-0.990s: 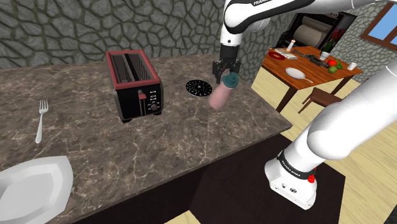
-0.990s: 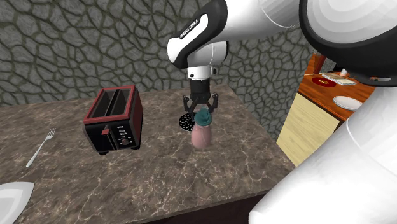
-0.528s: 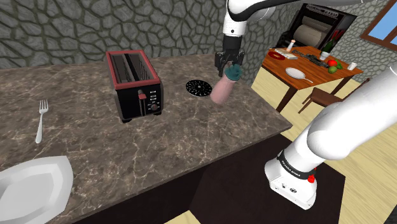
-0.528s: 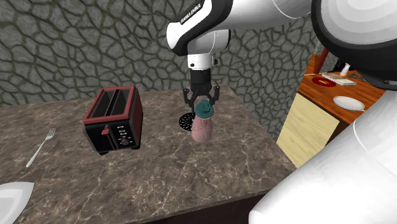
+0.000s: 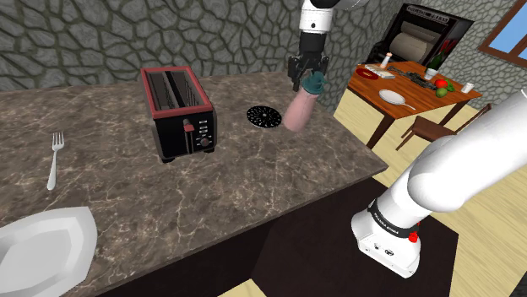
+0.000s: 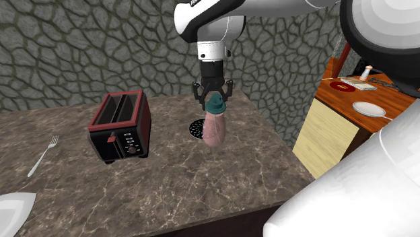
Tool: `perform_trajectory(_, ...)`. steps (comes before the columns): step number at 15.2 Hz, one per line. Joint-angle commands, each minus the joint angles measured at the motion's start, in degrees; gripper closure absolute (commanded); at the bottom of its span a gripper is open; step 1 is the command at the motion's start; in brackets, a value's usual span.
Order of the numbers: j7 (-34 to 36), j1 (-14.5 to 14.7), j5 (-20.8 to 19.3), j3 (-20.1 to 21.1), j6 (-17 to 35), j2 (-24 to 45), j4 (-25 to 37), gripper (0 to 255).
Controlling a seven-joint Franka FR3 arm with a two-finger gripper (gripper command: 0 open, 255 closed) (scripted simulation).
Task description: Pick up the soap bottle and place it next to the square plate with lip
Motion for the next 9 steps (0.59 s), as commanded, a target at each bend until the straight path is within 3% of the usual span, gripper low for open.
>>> perform_trajectory(1, 0.1, 0.0, 0.0, 0.0, -1.8, -0.3, 1.5, 255)
perform_trajectory(9, 0.4, 0.0, -0.1, 0.0, -8.0, -0.7, 7.3, 255)
